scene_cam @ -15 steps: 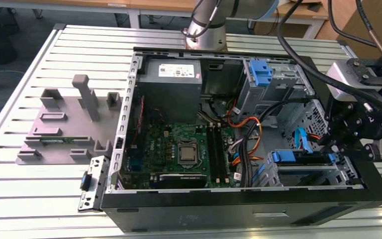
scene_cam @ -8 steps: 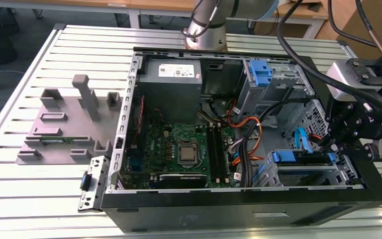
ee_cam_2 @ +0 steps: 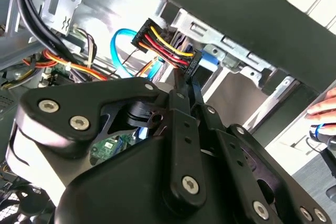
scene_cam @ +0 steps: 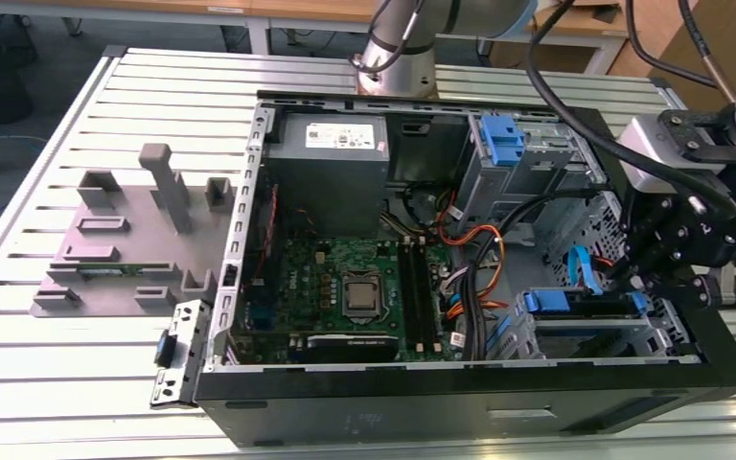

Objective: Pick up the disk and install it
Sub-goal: 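Insert the second disk wire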

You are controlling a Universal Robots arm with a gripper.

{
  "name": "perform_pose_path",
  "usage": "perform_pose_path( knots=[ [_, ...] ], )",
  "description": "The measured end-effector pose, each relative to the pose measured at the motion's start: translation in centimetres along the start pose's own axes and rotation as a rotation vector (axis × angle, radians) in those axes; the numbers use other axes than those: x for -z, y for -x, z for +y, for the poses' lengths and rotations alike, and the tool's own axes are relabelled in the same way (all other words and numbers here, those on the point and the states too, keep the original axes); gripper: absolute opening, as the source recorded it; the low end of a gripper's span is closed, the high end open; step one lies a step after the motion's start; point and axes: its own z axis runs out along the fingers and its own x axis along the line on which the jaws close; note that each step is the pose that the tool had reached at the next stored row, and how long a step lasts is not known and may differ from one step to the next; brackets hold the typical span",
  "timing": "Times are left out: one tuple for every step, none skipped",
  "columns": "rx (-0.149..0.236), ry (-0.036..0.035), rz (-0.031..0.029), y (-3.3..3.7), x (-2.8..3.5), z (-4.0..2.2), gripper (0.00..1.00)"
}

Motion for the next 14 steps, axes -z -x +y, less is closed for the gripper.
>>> perform_pose_path(
  knots=[
    [0.0,0.0,-0.0026,0.0,0.0,0.21,0.16],
    [0.0,0.0001,-0.0049,0.02,0.0,0.42,0.16],
    [0.0,0.0001,-0.0071,0.03,0.0,0.63,0.16],
    [0.0,0.0002,-0.0087,0.03,0.01,0.78,0.16],
    [0.0,0.0001,-0.0092,0.02,0.01,0.84,0.16],
    [0.0,0.0002,-0.0093,0.02,0.0,0.84,0.16],
    [-0.001,0.0001,-0.0093,0.0,0.0,0.84,0.16],
    [-0.001,0.0002,-0.0094,-0.08,0.01,0.83,0.16],
    [-0.002,0.0001,-0.0093,-0.21,0.01,0.82,0.16],
    [-0.002,0.0001,-0.0093,-0.36,0.02,0.8,0.16],
    [-0.002,0.0,-0.0093,-0.51,0.03,0.79,0.16],
    [-0.003,0.0,-0.0093,-0.68,0.04,0.77,0.16],
    [-0.003,0.0,-0.0093,-0.85,0.05,0.75,0.16],
    [-0.003,0.0,-0.0095,-1.04,0.05,0.74,0.16]
  ],
)
